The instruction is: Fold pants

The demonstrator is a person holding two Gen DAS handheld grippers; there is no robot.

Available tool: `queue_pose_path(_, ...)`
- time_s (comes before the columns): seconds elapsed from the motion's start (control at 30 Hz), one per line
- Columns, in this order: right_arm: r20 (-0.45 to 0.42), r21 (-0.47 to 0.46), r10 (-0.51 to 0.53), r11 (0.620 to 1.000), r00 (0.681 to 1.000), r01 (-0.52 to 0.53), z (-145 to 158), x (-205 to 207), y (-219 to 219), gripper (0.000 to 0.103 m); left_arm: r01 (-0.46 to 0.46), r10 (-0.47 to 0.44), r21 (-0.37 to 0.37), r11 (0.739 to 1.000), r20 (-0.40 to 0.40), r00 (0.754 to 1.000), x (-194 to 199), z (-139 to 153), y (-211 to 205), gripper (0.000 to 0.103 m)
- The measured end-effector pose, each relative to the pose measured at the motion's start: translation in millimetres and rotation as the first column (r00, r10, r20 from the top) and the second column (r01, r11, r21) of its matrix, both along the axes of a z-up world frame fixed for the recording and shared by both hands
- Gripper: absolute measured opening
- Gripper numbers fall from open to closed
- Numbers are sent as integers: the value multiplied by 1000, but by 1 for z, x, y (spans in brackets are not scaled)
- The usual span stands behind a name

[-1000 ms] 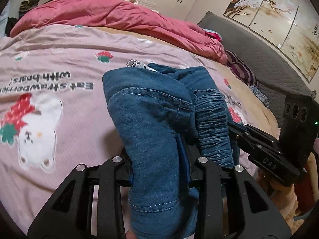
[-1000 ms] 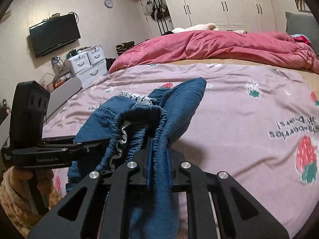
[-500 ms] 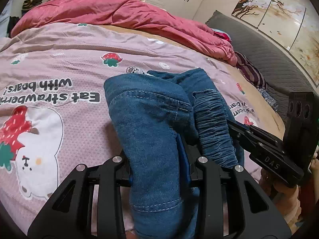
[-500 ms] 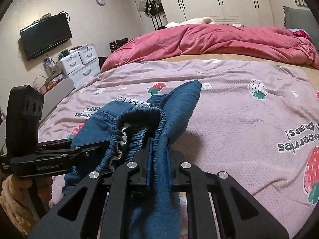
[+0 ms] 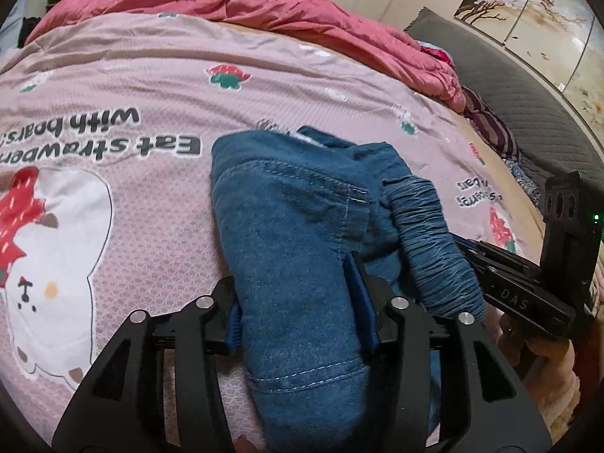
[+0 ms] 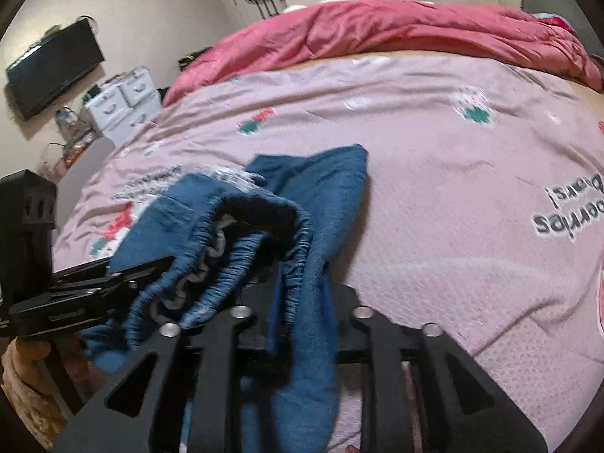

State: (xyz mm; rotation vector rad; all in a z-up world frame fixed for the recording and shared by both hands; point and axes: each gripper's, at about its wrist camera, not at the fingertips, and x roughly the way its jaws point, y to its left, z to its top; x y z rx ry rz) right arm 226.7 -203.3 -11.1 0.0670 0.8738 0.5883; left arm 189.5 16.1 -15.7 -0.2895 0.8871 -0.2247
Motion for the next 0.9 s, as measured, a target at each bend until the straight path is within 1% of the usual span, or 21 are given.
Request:
queue_pose_path(0.03,1,-18,-7,1000,1000,7,-2,0,0,27,-1,1,-3,1000,-3,1000,0,-1,1,41)
queue_pose_path(0.1,1,-41,-19,999,1000,19,-4,0,-2,37,-4,3,-6,1000,-3,1000,0,-3,2,43)
queue_pose_path(0.2,7,-73,-39,997,999,39,-7,1,-3,44,-3,3,1,1000,-3,1000,0,-4,2,45)
queue_pose_path(0.37,10,-86,-54,995,998,55,-9,1,-5,46,-7,7,-1,1000,-1,1000,-1,-4,2,48)
queue_pose_path(0.43,20,-87,-63,994,998,64,-7,-1,-6,50,-5,5,1,1000,-4,1000,-2,-4,2,52)
queue_pose_path(0.47,23,-82,-70,994,997,71,-5,-2,-8,55,-4,4,8,1000,-8,1000,-3,-3,1,55)
queue_pose_path(0.5,21,-77,-73,994,997,75,-4,-3,-10,55,-4,4,11,1000,-8,1000,-4,-2,1,57)
queue_pose_path(0.57,22,-64,-78,995,997,80,-2,-5,-12,55,-5,5,8,1000,-10,1000,-7,0,2,60)
queue_pose_path(0.67,41,-63,-90,994,995,92,3,-10,-15,62,-12,12,1,1000,-7,1000,-12,4,5,62)
queue_pose_path(0.83,77,-32,-105,994,991,108,18,-25,-22,63,-17,17,6,1000,22,1000,-24,16,8,67)
queue_pose_path(0.9,96,-25,-108,994,990,110,24,-32,-23,63,-22,22,7,1000,39,999,-31,23,8,73)
